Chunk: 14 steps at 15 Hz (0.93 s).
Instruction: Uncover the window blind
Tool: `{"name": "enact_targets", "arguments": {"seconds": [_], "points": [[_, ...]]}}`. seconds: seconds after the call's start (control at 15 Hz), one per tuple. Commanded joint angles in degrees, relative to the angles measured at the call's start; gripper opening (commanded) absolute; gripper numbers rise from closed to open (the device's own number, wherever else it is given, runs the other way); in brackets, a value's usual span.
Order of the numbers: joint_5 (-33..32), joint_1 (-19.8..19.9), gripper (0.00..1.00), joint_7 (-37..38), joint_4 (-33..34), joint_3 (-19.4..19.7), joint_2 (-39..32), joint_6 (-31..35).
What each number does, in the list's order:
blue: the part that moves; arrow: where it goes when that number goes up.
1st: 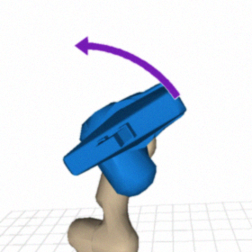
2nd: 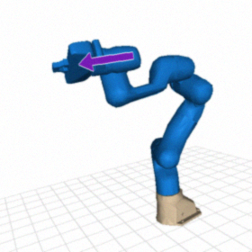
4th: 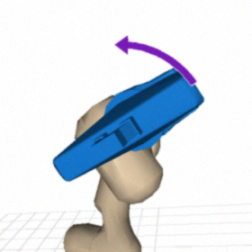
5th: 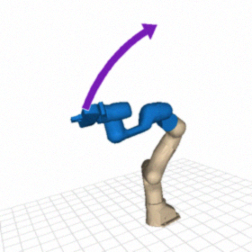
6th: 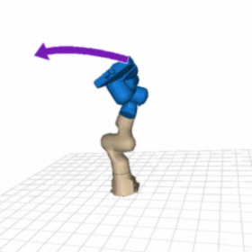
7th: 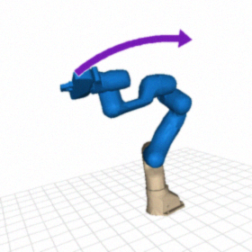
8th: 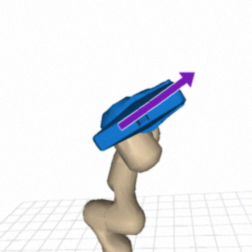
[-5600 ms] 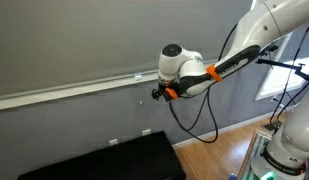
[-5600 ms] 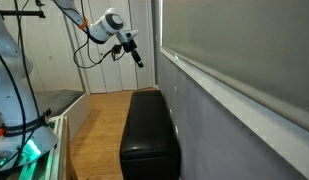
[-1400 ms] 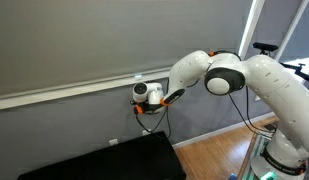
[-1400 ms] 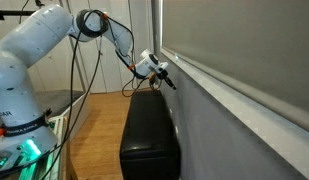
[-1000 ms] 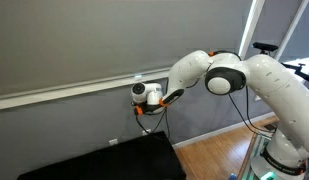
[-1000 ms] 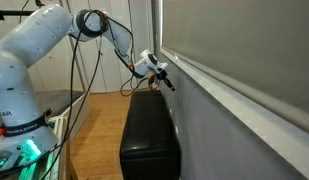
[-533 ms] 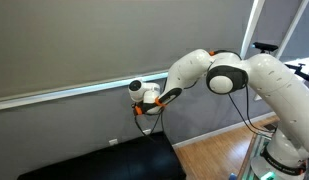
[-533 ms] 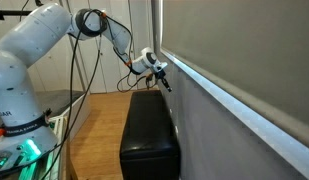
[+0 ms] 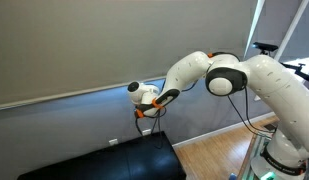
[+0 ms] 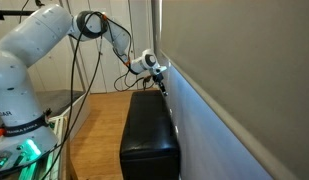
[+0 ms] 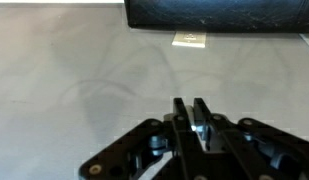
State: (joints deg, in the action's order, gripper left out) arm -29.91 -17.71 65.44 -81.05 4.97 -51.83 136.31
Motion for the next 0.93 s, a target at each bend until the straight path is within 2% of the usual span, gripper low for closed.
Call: {"name": "enact_targets", "arguments": {"seconds": [0.0,0.47,0.87], "points": [[3.71,-1.62,0.04,-0.28,0.52,1.13,-1.9,0.17],[1.51,-4.43,0.04,2.63,-3.76,4.01,6.19,2.99],[0.81,-5.26,0.04,3.72,-7.3,4.73,9.67,5.12]]}}
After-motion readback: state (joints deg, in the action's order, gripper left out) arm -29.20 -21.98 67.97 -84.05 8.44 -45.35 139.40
